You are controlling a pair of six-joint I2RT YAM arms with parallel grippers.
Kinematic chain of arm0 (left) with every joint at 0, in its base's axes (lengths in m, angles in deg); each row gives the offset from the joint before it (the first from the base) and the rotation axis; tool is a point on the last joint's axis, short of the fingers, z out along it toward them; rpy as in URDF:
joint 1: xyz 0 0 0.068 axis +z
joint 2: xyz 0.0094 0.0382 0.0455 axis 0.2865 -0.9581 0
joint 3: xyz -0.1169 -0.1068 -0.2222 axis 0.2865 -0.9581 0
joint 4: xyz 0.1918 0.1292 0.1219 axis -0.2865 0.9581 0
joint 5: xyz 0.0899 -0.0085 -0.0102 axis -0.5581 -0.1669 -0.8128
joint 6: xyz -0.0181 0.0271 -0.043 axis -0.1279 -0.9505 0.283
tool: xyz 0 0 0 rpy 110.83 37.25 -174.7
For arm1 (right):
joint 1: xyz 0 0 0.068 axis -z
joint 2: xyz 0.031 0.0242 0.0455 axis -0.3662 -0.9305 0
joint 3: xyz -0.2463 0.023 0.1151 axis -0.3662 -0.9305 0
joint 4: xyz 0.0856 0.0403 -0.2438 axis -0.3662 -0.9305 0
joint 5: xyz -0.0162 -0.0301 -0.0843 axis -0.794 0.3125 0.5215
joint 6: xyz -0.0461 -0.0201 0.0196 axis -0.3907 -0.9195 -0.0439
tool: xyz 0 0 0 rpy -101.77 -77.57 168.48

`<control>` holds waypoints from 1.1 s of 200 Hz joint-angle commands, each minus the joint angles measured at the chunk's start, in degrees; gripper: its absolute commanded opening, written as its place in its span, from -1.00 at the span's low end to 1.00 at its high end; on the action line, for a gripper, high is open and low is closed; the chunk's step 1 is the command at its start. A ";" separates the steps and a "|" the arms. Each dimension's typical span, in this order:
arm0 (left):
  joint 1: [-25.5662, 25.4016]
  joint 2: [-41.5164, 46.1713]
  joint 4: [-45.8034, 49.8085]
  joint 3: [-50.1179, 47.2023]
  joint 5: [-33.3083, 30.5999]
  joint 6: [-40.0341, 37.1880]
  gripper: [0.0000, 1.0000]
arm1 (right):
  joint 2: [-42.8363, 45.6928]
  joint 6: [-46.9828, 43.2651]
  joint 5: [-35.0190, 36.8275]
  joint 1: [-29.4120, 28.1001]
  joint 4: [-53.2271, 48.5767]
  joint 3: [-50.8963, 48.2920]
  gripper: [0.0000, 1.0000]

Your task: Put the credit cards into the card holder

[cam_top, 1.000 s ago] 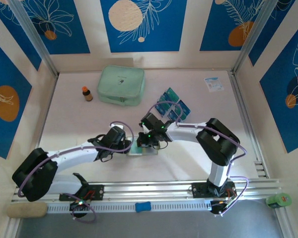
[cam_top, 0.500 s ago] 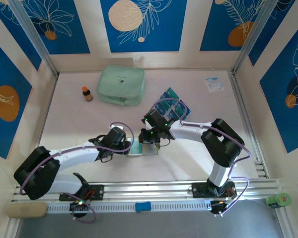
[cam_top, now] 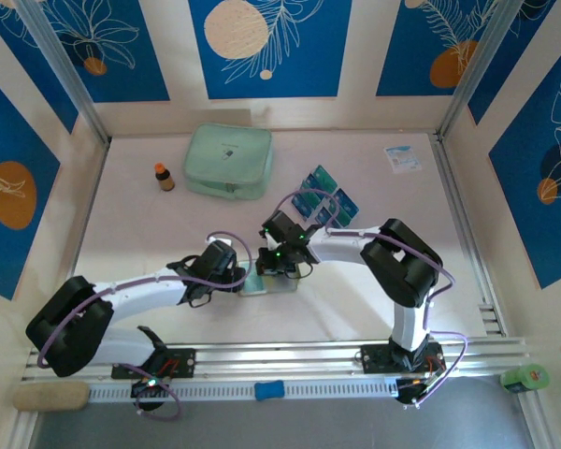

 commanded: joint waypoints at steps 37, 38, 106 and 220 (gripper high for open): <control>0.45 2.92 2.30 1.29 -0.64 0.86 0.71 | -1.57 -0.47 -0.03 -1.26 -2.55 1.32 -0.97; 0.45 3.01 2.30 1.39 -0.70 0.87 0.70 | -1.57 -0.50 -0.05 -1.26 -2.57 1.32 -0.97; 0.67 4.08 3.36 3.06 -0.78 1.75 0.71 | 2.35 -0.71 1.36 -0.56 -3.95 0.73 -0.92; 0.75 2.14 1.62 1.04 -0.77 2.65 0.71 | 5.49 0.65 1.60 -1.17 -2.78 -2.71 -0.90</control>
